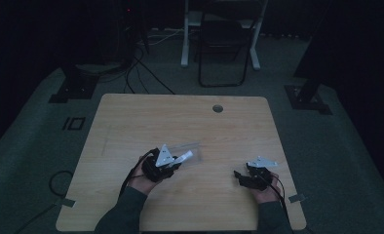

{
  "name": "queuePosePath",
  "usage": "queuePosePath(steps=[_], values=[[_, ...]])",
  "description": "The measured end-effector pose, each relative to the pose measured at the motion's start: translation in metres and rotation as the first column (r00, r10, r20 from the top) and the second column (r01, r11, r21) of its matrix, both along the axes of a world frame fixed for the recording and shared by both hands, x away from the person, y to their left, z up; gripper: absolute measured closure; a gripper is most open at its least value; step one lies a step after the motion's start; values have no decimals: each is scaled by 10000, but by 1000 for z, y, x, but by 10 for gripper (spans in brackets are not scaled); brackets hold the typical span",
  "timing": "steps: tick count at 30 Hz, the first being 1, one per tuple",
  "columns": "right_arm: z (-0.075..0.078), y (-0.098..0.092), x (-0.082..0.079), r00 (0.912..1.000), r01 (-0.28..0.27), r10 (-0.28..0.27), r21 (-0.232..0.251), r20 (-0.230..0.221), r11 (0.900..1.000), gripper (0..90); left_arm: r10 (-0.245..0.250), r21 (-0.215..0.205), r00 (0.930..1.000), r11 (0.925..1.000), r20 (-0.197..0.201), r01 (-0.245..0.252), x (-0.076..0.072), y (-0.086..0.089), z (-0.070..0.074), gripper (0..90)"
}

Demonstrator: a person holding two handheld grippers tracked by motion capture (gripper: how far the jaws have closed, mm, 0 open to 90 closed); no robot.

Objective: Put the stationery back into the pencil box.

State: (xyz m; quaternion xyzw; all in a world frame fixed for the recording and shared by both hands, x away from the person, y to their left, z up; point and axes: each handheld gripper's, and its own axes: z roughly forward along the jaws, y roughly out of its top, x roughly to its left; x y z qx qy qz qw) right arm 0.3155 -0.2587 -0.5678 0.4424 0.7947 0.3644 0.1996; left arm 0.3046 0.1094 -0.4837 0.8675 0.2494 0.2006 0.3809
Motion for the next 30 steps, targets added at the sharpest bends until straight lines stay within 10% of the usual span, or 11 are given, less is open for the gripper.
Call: queuePosePath(steps=[30], values=[[0,0,0,10000,-2,2,-2,2,10000,338,280,-71,9994,9996,194,-279,13,-4,2,711]])
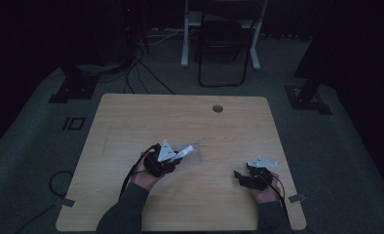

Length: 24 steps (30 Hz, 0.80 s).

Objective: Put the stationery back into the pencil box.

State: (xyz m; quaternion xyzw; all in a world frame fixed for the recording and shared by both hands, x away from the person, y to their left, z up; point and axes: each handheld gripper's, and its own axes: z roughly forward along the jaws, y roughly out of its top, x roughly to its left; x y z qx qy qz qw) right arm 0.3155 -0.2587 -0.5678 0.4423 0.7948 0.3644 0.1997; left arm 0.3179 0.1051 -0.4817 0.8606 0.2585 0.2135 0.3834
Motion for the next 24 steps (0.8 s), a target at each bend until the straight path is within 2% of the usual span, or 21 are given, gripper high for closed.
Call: queuePosePath(steps=[24], values=[[0,0,-1,10000,12,-12,2,-12,10000,338,170,51,9993,9998,-325,-168,18,3,-11,711]])
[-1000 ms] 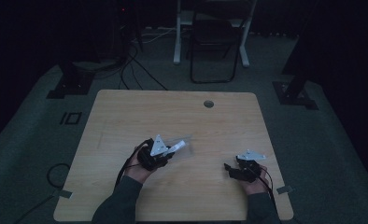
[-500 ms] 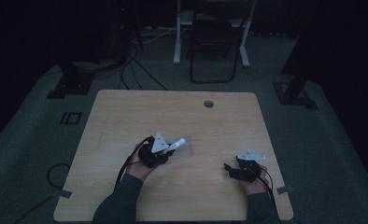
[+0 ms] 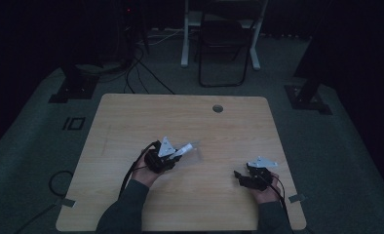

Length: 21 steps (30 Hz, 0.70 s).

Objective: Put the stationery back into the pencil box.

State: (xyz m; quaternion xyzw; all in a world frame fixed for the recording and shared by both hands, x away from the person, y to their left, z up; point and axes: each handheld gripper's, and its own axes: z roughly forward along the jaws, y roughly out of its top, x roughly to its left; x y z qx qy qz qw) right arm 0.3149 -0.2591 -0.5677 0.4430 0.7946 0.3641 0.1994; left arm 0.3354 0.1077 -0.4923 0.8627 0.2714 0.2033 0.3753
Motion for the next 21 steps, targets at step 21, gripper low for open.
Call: queuePosePath(steps=[21], values=[[0,-1,-1,10000,7,-7,10,20,10000,338,223,134,9997,9997,-114,-221,7,1,-9,711]])
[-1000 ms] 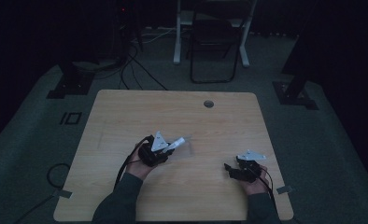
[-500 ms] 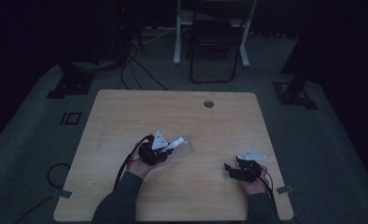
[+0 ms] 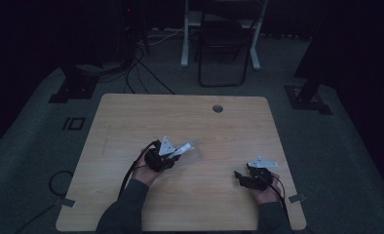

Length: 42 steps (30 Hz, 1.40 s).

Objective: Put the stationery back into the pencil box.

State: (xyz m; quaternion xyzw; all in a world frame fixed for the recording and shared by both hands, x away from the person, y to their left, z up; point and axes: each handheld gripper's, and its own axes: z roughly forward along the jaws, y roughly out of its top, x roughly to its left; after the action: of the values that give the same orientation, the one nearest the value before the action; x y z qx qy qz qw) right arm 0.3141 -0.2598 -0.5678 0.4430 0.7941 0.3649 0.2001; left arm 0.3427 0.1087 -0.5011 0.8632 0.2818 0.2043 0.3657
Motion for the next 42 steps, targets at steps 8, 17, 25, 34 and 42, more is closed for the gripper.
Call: queuePosePath(steps=[8,17,25,34,42], values=[[0,-1,-1,10000,29,-29,-10,-20,10000,338,4,151,10000,9999,24,-4,1,1,-7,711],[0,-1,-1,10000,31,-31,-10,-17,10000,338,-12,255,10000,9997,-48,14,2,1,-14,711],[0,-1,-1,10000,29,-29,-8,-11,10000,338,-33,446,10000,9990,-86,37,3,-1,-20,711],[0,-1,-1,10000,23,-23,-13,1,10000,338,-35,567,9999,9984,-132,43,4,-1,-24,711],[0,-1,-2,10000,43,-43,-13,-3,10000,338,-20,708,9999,9975,-154,31,5,-1,-29,710]])
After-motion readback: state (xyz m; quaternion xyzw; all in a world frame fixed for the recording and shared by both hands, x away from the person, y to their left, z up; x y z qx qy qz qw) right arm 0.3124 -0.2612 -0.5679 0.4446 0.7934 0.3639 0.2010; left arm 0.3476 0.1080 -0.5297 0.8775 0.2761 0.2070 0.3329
